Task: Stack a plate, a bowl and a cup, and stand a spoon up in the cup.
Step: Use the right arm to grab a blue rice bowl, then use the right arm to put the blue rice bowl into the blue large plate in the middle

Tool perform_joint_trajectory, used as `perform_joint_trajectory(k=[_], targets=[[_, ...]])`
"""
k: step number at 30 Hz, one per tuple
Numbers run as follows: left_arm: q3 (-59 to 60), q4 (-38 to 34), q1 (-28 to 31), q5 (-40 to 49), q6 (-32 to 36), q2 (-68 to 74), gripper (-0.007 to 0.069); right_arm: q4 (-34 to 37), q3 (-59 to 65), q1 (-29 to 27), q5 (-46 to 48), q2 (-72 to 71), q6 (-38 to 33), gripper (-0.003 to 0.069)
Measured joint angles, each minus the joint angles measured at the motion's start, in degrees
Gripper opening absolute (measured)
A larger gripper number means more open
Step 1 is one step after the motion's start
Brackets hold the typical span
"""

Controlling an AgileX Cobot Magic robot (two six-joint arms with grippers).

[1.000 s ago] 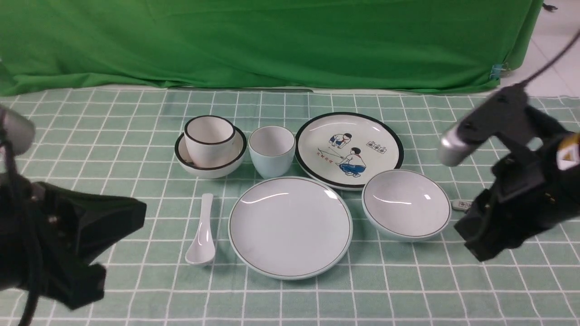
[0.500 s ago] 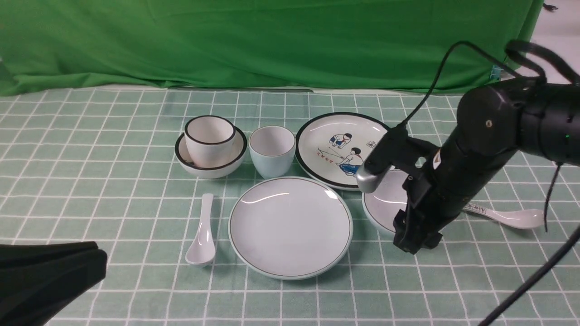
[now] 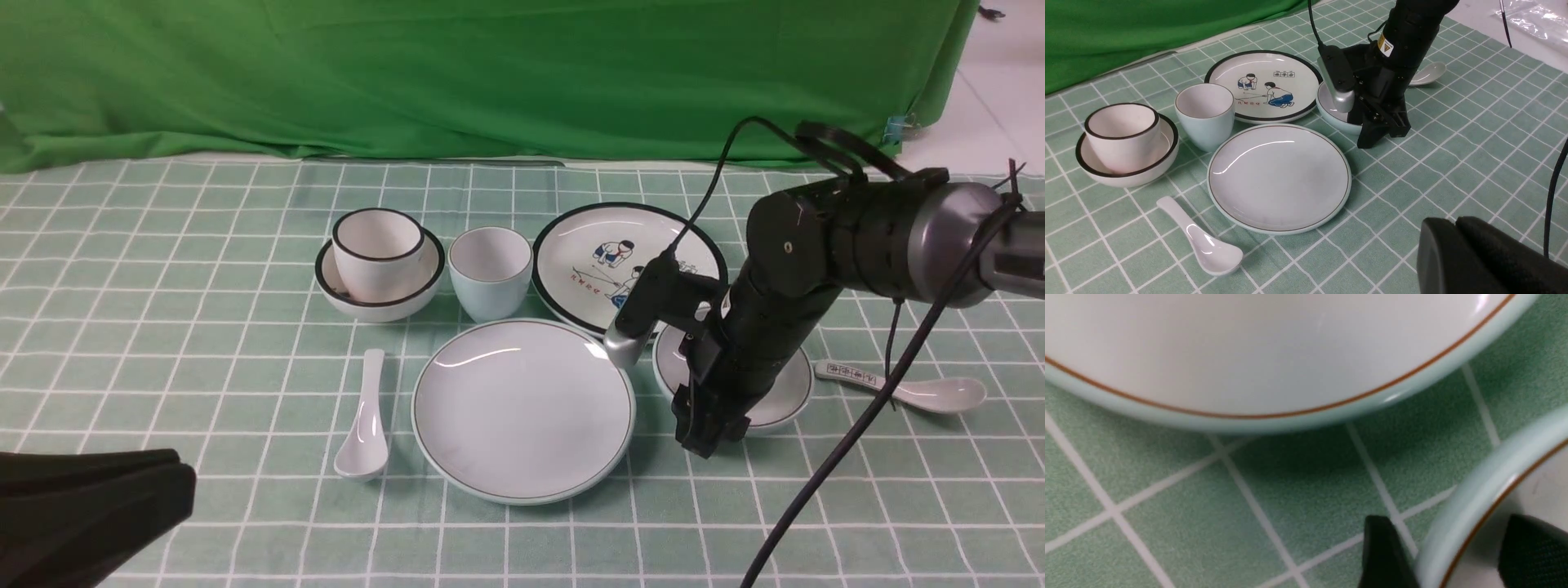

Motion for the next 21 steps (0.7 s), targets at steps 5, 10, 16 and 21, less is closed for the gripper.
perform_joint_trajectory(k=[5, 10, 16, 21], targets=[[0.0, 0.0, 0.0, 1.17, -0.33, 0.0, 0.0017, 0.28, -0.59, 0.13, 1.2, -1.03, -0.07, 0.0237], [-0.05, 0.05, 0.0, 1.49, -0.44, 0.0, 0.0017, -1.1, -1.0, 0.63, 3.25, -3.31, 2.78, 0.0139], [-0.05, 0.17, 0.0, 1.02, -0.57, 0.0, 0.0017, -0.5, -0.86, 7.45, 5.57, -10.45, 11.78, 0.0095], [-0.05, 0.23, 0.0, 0.14, 0.03, 0.0, 0.0017, 0.33, -0.86, 17.17, -0.88, -10.75, 12.43, 0.0095]])
